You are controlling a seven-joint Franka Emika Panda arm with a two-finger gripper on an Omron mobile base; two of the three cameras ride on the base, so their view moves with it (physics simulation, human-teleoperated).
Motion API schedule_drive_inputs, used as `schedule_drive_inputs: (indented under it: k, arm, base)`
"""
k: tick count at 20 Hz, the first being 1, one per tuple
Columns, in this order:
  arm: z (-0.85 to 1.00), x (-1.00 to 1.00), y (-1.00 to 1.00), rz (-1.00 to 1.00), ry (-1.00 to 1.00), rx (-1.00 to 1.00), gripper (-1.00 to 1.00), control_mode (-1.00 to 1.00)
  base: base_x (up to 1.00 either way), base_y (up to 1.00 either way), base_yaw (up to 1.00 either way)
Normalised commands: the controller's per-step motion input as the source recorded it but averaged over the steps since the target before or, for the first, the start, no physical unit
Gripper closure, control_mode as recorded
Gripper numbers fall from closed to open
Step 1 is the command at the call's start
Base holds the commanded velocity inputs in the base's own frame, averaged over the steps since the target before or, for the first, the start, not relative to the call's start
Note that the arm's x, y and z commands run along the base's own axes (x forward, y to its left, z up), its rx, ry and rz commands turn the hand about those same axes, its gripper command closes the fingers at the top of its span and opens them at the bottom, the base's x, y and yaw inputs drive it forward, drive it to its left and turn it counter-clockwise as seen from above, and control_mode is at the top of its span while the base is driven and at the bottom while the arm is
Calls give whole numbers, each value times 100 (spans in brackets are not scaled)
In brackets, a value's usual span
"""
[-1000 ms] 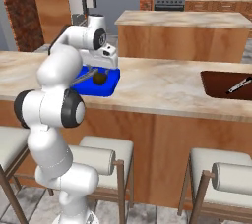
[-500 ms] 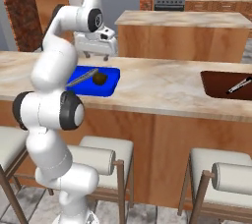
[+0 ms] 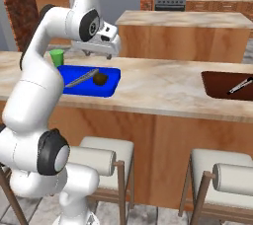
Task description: Gather the mushroom and avocado from the fridge and place them on a tray on the dining counter. Then gather the steak and chicken drumstick from the fridge and place them on the other tray.
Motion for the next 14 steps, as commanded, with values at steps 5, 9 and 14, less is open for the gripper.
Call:
schedule_drive_inputs:
  k: [5, 9, 14]
  arm:
    - [0, -92, -14, 1, -49, -6, -100, -100]
    - [0, -82, 0, 3, -43, -2, -100, -100]
    - [-5, -22, 0, 1, -6, -1, -100, -100]
  base:
    - [0, 0, 0]
    - [0, 0, 0]
    - [0, 0, 0]
